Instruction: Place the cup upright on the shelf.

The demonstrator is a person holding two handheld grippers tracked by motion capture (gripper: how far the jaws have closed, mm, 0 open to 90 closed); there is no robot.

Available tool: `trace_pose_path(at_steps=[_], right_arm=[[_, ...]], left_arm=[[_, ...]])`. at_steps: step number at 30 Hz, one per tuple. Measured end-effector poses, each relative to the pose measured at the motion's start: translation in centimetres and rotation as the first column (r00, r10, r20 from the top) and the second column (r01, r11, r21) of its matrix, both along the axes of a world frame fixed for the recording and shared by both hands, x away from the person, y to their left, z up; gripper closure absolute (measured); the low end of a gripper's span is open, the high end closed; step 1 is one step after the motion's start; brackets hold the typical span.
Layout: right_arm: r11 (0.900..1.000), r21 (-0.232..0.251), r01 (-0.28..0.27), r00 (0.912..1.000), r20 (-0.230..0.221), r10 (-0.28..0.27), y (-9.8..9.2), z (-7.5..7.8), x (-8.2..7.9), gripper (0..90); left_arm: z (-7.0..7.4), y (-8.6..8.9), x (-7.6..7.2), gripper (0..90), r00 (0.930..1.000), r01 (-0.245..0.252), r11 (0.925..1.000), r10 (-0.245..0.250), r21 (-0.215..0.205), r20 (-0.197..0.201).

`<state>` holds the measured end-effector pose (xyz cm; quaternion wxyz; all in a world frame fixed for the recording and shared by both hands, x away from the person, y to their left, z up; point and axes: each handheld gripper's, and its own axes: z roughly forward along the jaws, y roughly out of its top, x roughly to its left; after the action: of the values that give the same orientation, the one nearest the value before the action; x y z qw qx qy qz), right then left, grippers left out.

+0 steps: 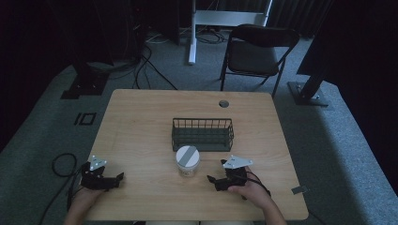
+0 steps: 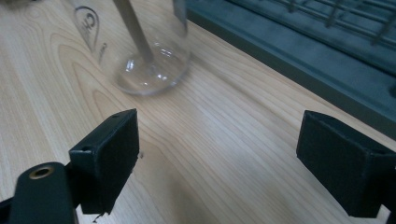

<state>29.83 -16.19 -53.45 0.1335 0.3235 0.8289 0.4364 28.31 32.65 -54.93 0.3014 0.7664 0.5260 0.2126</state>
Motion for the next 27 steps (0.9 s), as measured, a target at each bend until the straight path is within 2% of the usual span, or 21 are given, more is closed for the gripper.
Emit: trace_pose_path(at_steps=[8,15,18,27], right_arm=[[0.998,0.009,-0.061,0.9978,0.027,0.061,1.5,0.0,-0.3,13.0],[0.994,0.052,-0.095,0.9953,0.024,0.094,3.1,0.0,0.0,13.1],[0.994,0.046,-0.096,0.9950,0.035,0.094,3.7,0.1,0.1,13.1],[0.992,0.078,-0.099,0.9945,0.043,0.096,5.0,0.3,0.4,13.1]], left_arm=[[0.0,0.0,0.0,0.5,1.0000,0.000,1.0000,0.000,0.000,0.000],[0.0,0.0,0.0,0.5,1.0000,0.000,1.0000,0.000,0.000,0.001],[0.0,0.0,0.0,0.5,1.0000,0.000,1.0000,0.000,0.000,0.000],[0.0,0.0,0.0,0.5,1.0000,0.000,1.0000,0.000,0.000,0.000]])
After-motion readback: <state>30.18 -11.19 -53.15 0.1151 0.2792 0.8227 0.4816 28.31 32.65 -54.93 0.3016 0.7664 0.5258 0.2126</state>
